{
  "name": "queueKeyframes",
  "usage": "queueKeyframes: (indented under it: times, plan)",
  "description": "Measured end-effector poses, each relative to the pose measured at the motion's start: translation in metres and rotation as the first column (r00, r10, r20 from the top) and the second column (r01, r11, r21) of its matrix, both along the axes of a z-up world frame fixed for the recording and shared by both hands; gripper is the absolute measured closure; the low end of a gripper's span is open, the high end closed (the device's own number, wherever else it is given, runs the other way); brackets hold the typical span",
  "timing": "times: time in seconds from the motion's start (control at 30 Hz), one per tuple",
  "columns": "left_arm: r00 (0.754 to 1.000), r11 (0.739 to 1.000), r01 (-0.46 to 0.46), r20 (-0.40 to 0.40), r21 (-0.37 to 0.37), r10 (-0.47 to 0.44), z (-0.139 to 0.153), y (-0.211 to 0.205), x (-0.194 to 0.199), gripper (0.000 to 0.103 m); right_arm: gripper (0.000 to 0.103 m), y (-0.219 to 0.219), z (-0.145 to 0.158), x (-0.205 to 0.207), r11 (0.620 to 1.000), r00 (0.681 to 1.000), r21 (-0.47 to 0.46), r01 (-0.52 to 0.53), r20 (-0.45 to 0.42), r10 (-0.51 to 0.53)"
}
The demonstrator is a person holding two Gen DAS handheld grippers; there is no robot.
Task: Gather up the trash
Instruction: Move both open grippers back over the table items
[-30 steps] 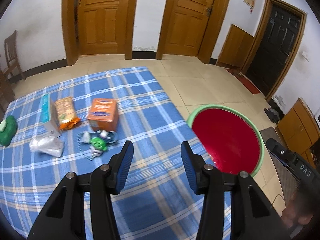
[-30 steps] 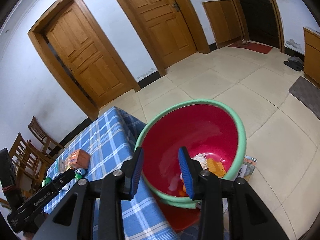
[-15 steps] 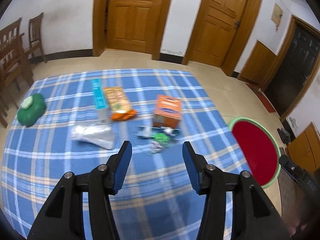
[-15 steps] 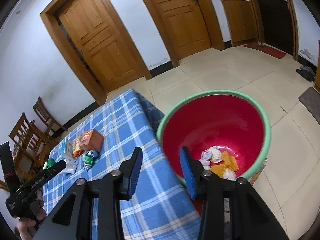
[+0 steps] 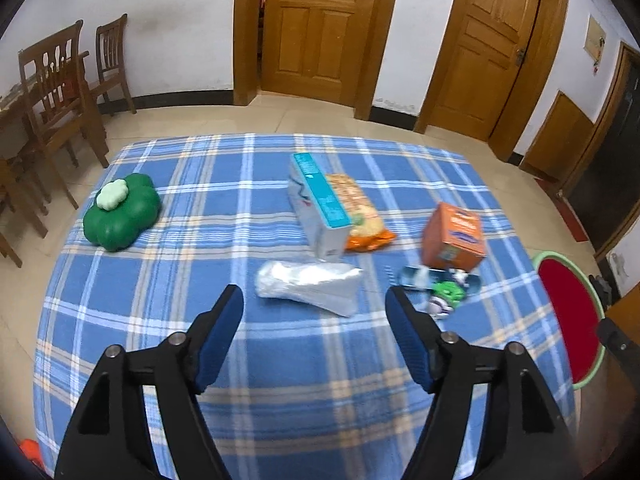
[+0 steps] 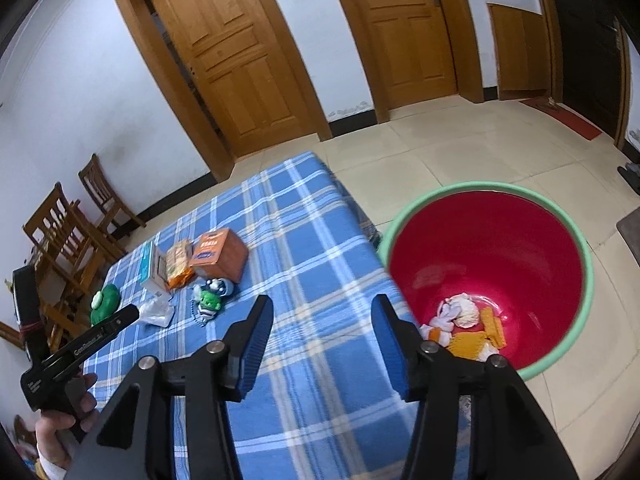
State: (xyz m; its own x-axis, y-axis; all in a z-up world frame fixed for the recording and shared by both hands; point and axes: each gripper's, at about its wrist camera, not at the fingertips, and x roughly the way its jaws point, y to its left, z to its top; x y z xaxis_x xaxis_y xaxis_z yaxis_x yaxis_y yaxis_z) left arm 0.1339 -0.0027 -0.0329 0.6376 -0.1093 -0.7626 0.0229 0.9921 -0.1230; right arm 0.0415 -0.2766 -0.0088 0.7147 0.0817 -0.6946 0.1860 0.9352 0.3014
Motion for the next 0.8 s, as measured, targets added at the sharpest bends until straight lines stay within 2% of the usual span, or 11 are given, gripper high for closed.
queueKeyframes:
  times: [0.1, 0.17, 0.33, 0.8]
  plan:
    - [1.0, 1.0, -0.001, -0.013, 0.012, 0.002, -0.008, 0.006, 0.008, 0.027, 0.043, 0.011, -0.003, 0.008, 1.0, 1.0, -0.013, -0.014, -0.015, 0.014]
    - [1.0, 1.0, 0.001, -0.024, 0.018, 0.0, -0.013, 0.008, 0.013, 0.022, 0.041, 0.016, -0.004, 0.013, 1.0, 1.0, -0.019, -0.02, -0.023, 0.019]
    - [0.999, 1.0, 0.012, -0.04, 0.005, -0.012, -0.023, 0.009, 0.023, 0.02, 0.034, 0.027, -0.007, 0.029, 0.999, 0.999, -0.026, -0.035, -0.04, 0.033]
    - [0.999, 0.999, -0.004, -0.041, -0.037, 0.003, -0.04, 0.012, 0.044, 0.02, 0.031, 0.066, -0.017, 0.074, 0.993, 0.992, -0.045, -0.109, -0.069, 0.106]
